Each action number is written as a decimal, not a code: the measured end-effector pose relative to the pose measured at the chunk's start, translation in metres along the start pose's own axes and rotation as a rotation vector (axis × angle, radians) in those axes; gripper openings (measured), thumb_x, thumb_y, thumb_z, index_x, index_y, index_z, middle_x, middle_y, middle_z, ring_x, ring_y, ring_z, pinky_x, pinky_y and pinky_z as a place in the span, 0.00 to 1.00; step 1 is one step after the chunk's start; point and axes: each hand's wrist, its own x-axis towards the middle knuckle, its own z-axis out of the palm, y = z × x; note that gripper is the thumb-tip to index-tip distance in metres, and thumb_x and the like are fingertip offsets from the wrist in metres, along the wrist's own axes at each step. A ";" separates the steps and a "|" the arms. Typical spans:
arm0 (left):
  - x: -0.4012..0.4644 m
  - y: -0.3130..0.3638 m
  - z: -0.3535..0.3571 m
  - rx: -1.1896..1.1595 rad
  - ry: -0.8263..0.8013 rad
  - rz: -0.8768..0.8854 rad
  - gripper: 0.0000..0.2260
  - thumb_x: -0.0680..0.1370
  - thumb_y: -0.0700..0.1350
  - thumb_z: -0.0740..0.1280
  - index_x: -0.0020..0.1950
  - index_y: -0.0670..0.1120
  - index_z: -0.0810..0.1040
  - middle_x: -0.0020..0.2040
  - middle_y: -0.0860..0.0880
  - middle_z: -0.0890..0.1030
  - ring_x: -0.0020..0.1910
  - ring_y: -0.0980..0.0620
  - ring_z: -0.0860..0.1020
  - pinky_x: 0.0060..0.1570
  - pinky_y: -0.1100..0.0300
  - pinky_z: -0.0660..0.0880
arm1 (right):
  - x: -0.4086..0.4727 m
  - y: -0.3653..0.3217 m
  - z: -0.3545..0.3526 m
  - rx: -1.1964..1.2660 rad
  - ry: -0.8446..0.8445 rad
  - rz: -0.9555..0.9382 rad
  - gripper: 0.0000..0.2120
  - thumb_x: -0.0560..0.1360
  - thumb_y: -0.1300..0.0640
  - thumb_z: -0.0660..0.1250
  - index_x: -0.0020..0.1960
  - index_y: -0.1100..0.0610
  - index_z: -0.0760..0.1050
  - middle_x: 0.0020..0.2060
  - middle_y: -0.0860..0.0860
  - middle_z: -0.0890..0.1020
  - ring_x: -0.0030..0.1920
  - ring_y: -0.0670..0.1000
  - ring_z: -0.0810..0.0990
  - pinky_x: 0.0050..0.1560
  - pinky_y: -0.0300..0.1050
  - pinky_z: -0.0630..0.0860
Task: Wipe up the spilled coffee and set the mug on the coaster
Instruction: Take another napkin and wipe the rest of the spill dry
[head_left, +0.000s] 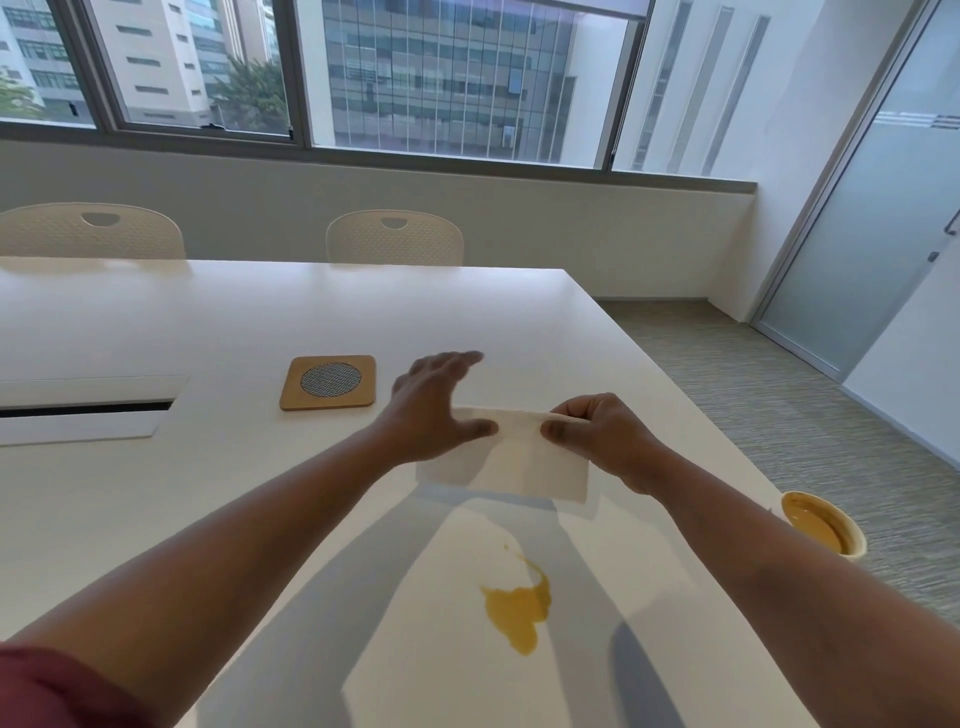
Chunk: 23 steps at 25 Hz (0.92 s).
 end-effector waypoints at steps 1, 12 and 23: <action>0.002 0.011 0.003 0.000 0.006 0.088 0.31 0.73 0.59 0.76 0.74 0.53 0.73 0.69 0.52 0.79 0.68 0.48 0.76 0.69 0.48 0.66 | 0.001 -0.003 0.003 -0.057 0.006 -0.017 0.04 0.75 0.58 0.73 0.42 0.56 0.85 0.34 0.48 0.83 0.35 0.46 0.78 0.39 0.44 0.74; 0.000 0.031 0.013 -0.060 -0.039 0.205 0.06 0.80 0.49 0.71 0.53 0.50 0.86 0.48 0.53 0.88 0.47 0.49 0.84 0.53 0.51 0.79 | -0.002 -0.011 0.016 -0.358 0.044 -0.217 0.05 0.74 0.54 0.71 0.41 0.51 0.86 0.34 0.52 0.85 0.33 0.48 0.80 0.37 0.45 0.77; 0.002 0.033 0.012 0.066 -0.074 0.242 0.07 0.81 0.46 0.68 0.48 0.47 0.85 0.41 0.48 0.87 0.41 0.44 0.83 0.45 0.50 0.78 | -0.003 -0.022 0.019 -0.511 -0.001 -0.331 0.09 0.73 0.47 0.70 0.52 0.44 0.86 0.42 0.38 0.85 0.42 0.38 0.80 0.47 0.41 0.78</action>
